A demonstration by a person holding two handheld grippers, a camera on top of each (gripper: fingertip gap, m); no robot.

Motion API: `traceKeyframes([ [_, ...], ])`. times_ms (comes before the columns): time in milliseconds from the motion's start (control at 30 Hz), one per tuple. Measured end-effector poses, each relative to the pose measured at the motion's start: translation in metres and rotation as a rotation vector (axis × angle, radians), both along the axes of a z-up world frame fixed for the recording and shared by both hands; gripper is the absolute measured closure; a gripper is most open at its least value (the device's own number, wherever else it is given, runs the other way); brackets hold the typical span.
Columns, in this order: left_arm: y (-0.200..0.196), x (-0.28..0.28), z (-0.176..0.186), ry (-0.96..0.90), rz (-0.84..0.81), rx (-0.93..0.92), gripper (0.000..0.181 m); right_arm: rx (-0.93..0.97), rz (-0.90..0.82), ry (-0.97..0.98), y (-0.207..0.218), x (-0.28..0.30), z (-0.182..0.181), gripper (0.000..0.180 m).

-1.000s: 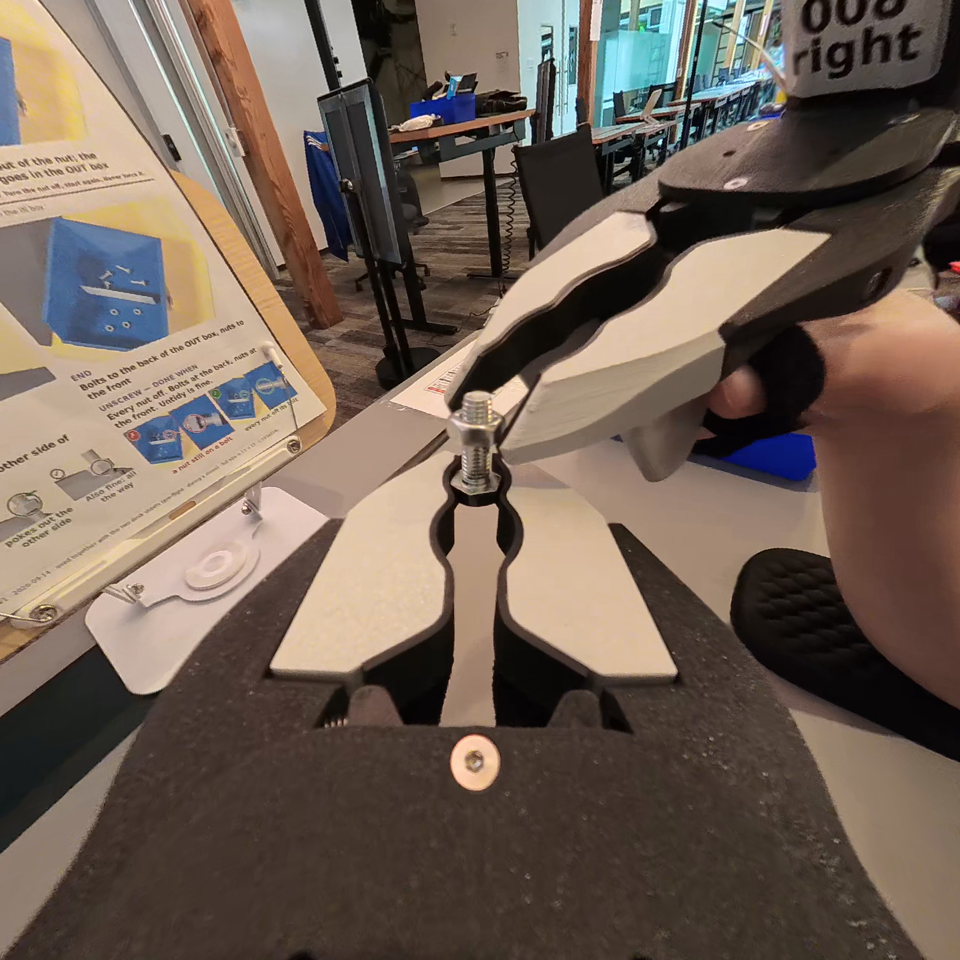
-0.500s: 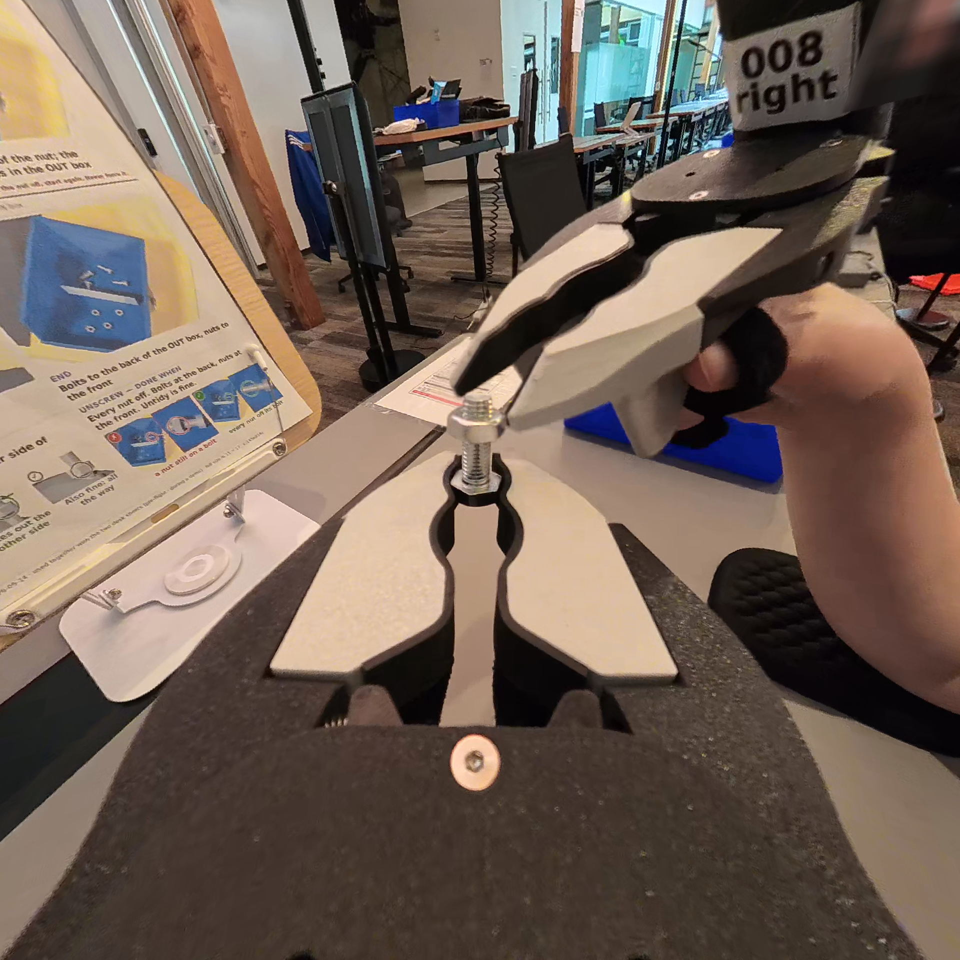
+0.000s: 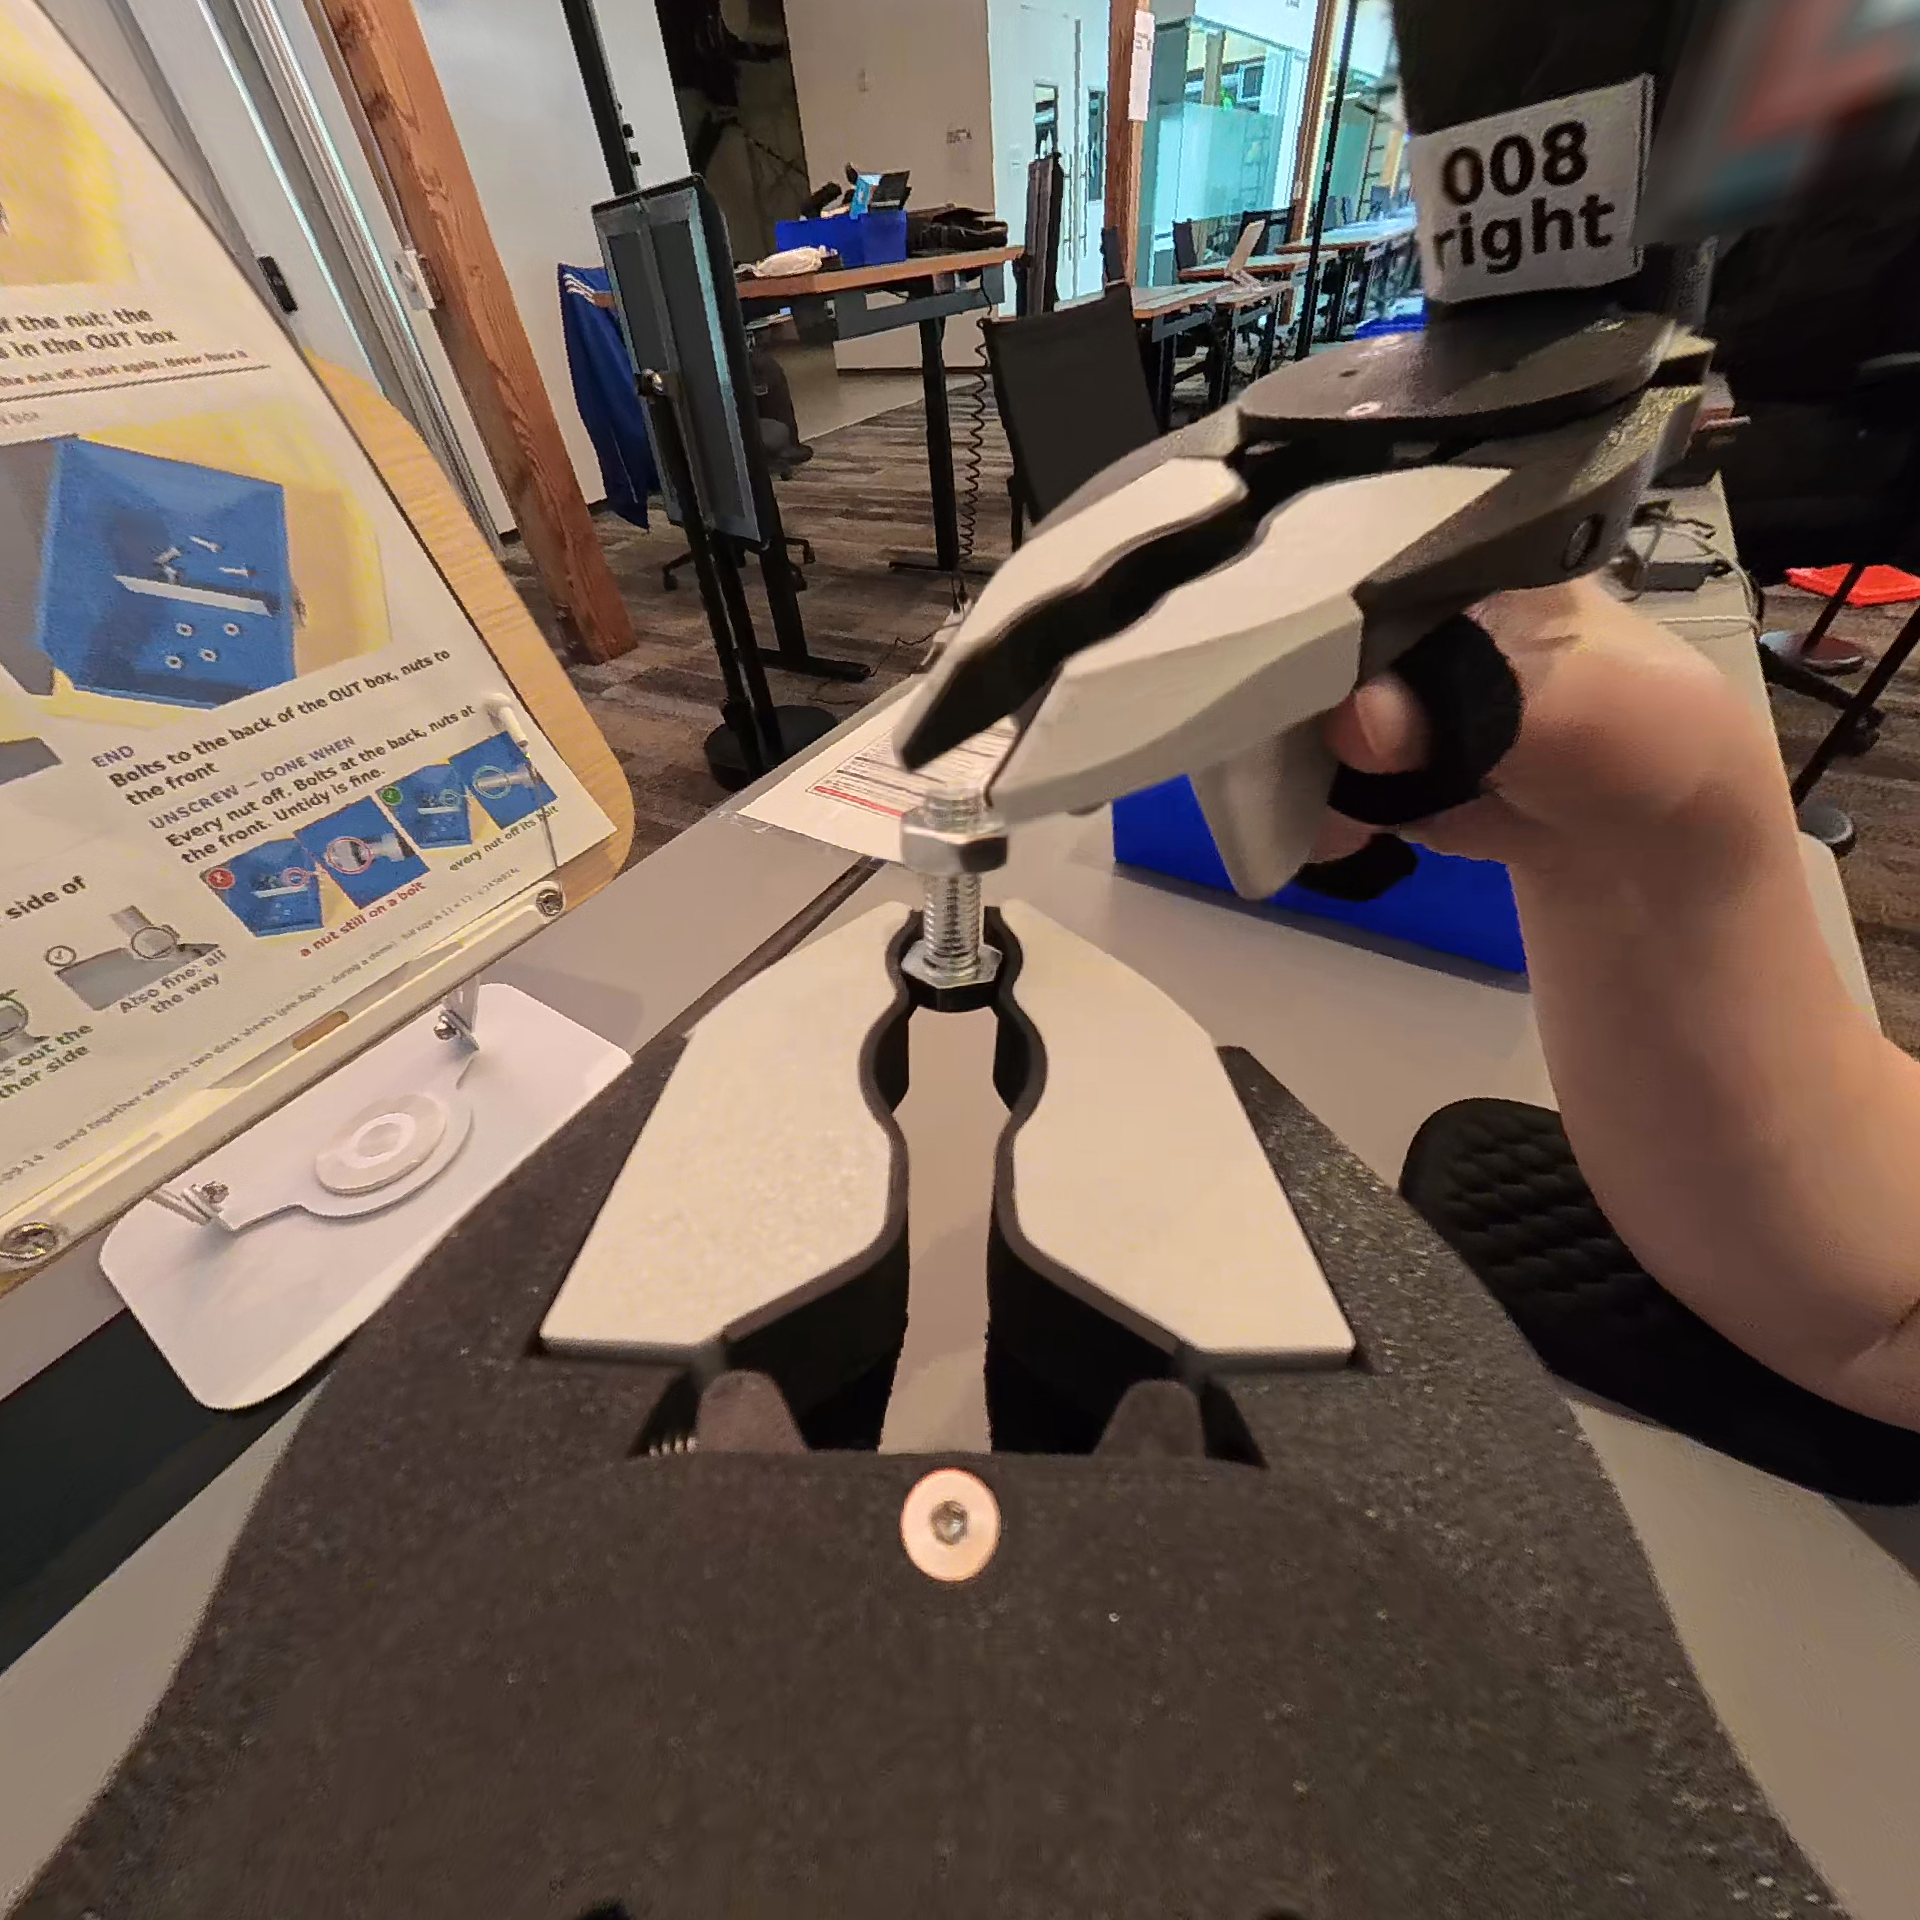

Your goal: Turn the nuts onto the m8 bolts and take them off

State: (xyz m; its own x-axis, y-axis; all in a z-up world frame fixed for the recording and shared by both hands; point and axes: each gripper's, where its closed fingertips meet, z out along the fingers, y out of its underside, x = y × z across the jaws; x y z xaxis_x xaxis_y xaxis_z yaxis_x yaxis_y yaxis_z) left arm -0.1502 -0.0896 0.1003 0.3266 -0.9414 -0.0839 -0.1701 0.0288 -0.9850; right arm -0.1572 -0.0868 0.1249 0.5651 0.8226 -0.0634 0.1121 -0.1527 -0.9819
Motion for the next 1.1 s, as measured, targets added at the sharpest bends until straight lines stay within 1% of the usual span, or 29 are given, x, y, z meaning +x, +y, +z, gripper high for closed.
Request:
traceKeyframes([
  [67, 0.0, -0.001, 0.001, -0.005, 0.0, -0.005, 0.17, 0.038, 0.002, 0.015, -0.003, 0.0, 0.007, 0.158],
  [167, -0.002, 0.002, -0.001, 0.007, -0.006, 0.004, 0.17, 0.055, 0.079, 0.027, -0.016, -0.015, 0.011, 0.156],
  [267, -0.005, 0.006, -0.002, 0.011, -0.015, 0.01, 0.17, 0.063, 0.045, -0.025, -0.01, -0.017, 0.005, 0.155],
  [300, -0.005, 0.005, -0.002, 0.012, -0.011, 0.011, 0.17, 0.059, 0.034, -0.035, -0.008, -0.015, 0.003, 0.15],
  [333, -0.004, 0.004, -0.001, 0.011, -0.003, 0.013, 0.17, 0.043, 0.039, -0.026, -0.008, -0.012, 0.002, 0.15],
  [400, -0.003, 0.001, 0.002, -0.004, -0.006, 0.005, 0.17, 0.011, 0.02, -0.027, -0.005, -0.001, 0.0, 0.155],
  [467, -0.004, 0.0, 0.004, -0.014, -0.016, -0.008, 0.17, 0.018, -0.007, -0.046, -0.003, 0.008, -0.001, 0.154],
  [600, -0.003, 0.001, 0.001, 0.004, -0.007, 0.006, 0.17, 0.06, 0.076, -0.008, -0.018, -0.011, 0.01, 0.153],
  [633, -0.004, 0.002, 0.0, 0.007, -0.012, 0.005, 0.17, 0.069, 0.079, -0.016, -0.019, -0.016, 0.01, 0.153],
  [733, -0.007, 0.005, -0.001, 0.014, -0.018, 0.012, 0.17, 0.094, 0.015, -0.059, -0.01, -0.017, 0.006, 0.153],
  [767, -0.007, 0.004, -0.001, 0.017, -0.014, 0.013, 0.17, 0.086, 0.018, -0.06, -0.009, -0.015, 0.004, 0.15],
  [833, -0.005, 0.002, 0.001, 0.01, -0.006, 0.012, 0.17, 0.039, 0.036, -0.036, -0.01, -0.009, 0.003, 0.152],
  [867, -0.005, 0.001, 0.002, 0.002, -0.011, 0.006, 0.17, 0.032, 0.016, -0.026, -0.008, -0.003, 0.004, 0.156],
  [900, -0.006, 0.001, 0.003, -0.005, -0.018, -0.002, 0.17, 0.039, -0.002, -0.016, -0.006, 0.002, 0.006, 0.156],
  [1033, -0.008, 0.002, 0.003, -0.006, -0.025, -0.002, 0.17, 0.068, 0.064, 0.002, -0.017, -0.01, 0.012, 0.156],
  [1100, -0.009, 0.004, 0.002, -0.001, -0.03, 0.0, 0.17, 0.095, 0.06, -0.026, -0.016, -0.018, 0.01, 0.156],
])
